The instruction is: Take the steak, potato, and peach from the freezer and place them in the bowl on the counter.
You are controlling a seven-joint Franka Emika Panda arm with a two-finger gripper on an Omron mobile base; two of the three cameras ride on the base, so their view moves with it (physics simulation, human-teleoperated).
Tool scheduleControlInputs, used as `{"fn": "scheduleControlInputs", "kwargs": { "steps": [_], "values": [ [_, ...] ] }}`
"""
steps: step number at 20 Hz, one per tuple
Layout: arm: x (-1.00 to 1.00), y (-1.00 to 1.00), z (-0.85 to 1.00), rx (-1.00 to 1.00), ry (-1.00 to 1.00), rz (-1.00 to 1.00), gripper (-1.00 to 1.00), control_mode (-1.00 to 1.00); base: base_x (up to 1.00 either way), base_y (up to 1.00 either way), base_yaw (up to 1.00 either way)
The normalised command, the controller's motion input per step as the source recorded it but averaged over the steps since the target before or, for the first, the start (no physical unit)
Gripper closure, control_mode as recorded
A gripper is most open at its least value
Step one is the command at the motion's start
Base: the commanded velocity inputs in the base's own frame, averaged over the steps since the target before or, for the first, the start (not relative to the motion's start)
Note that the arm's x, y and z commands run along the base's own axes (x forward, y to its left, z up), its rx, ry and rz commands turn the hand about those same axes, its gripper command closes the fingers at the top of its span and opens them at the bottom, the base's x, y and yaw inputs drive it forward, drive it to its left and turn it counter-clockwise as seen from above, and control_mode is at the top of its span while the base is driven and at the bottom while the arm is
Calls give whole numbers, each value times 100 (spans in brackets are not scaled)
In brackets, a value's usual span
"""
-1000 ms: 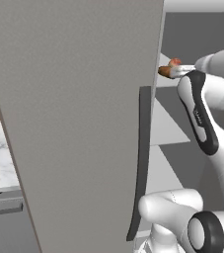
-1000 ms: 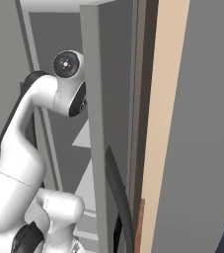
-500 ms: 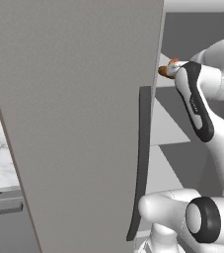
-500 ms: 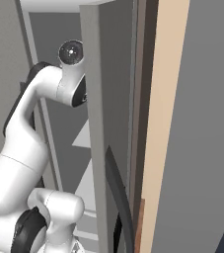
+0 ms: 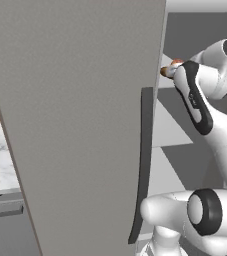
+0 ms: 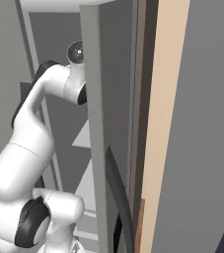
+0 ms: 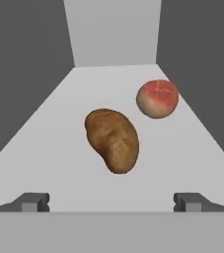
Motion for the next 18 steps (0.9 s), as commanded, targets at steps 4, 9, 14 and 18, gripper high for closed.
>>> {"fn": "scheduleControlInputs", "kwargs": {
  "steps": [4, 9, 14, 18],
  "values": [
    [25, 0, -16, 0, 0, 0, -100, -100, 0, 0, 0],
    [23, 0, -16, 0, 0, 0, -100, -100, 0, 0, 0],
    [24, 0, -2, 0, 0, 0, -100, -100, 0, 0, 0],
    [19, 0, 0, 0, 0, 0, -100, -100, 0, 0, 0]
  ]
}}
